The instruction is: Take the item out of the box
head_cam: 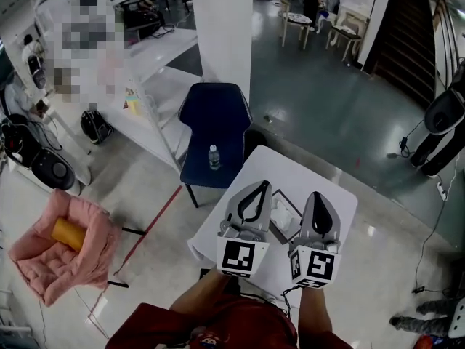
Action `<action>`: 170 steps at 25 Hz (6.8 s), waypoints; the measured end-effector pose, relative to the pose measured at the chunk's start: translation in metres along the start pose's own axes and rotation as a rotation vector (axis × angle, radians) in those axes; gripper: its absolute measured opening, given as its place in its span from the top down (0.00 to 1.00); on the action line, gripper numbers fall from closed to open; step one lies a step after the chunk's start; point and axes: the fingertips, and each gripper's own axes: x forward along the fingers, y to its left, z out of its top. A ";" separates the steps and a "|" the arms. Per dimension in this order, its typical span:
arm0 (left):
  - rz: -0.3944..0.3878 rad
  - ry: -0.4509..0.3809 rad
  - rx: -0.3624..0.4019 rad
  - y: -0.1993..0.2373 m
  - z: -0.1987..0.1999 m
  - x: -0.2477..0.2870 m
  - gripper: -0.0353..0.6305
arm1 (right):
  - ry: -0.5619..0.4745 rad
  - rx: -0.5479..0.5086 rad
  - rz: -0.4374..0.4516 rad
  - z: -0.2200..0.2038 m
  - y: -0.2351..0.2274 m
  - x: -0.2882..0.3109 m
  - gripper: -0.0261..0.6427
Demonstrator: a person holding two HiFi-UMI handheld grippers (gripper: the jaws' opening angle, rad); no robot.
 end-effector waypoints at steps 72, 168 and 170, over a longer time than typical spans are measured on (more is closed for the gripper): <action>-0.221 0.210 -0.205 0.022 -0.221 0.083 0.94 | 0.575 0.147 -0.121 -0.290 -0.007 0.081 0.93; -0.293 0.317 -0.114 0.025 -0.257 0.053 0.94 | 1.228 0.152 -0.005 -0.443 0.006 0.075 0.94; -0.298 0.305 -0.110 0.023 -0.251 0.049 0.94 | 1.212 0.149 -0.009 -0.436 0.009 0.073 0.94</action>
